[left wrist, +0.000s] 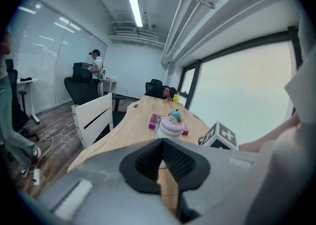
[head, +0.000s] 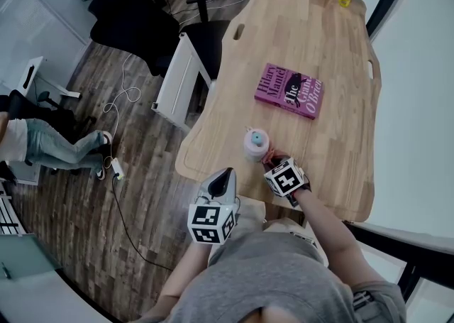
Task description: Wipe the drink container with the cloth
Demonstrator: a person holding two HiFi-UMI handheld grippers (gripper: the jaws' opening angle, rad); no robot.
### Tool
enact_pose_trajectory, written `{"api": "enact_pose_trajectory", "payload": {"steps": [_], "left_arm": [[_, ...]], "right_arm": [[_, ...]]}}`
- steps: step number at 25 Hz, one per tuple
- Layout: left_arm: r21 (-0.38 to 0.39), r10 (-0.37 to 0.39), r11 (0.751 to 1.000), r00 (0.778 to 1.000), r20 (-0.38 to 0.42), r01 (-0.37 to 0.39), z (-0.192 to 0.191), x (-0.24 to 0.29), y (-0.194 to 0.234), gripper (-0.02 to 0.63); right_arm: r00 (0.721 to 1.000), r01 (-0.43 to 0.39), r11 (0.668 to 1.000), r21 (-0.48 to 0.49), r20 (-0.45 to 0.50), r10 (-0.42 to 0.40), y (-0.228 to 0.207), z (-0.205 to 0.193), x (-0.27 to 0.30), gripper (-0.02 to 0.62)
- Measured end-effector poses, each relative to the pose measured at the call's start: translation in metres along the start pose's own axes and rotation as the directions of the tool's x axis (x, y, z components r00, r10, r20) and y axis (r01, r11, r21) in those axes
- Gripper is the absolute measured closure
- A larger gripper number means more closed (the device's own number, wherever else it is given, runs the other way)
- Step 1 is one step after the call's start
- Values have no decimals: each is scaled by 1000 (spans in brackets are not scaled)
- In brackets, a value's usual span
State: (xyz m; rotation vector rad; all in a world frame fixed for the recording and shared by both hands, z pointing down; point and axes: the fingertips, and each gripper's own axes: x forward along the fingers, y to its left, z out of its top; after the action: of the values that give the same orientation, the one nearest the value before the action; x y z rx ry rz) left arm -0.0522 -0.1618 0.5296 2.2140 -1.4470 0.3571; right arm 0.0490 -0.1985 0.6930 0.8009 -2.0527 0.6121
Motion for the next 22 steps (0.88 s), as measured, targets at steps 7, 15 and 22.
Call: {"api": "enact_pose_trajectory", "payload": {"steps": [7,15,22], "left_arm": [[2,-2,1000,1000,11,2,3,-3,-1,603],[10,2,1000,1000,24,-2,3,-11,-4,603],[13,2,1000,999,37,-3,2,-20,-10,603]], "right_arm": [[1000,2,1000,2,-3,-2,1,0,-1,571],[999,36,999,6,35,-36,0,-3,-9,571],[994,69,997,42,76,-72,-1,-7,-29,571]]}}
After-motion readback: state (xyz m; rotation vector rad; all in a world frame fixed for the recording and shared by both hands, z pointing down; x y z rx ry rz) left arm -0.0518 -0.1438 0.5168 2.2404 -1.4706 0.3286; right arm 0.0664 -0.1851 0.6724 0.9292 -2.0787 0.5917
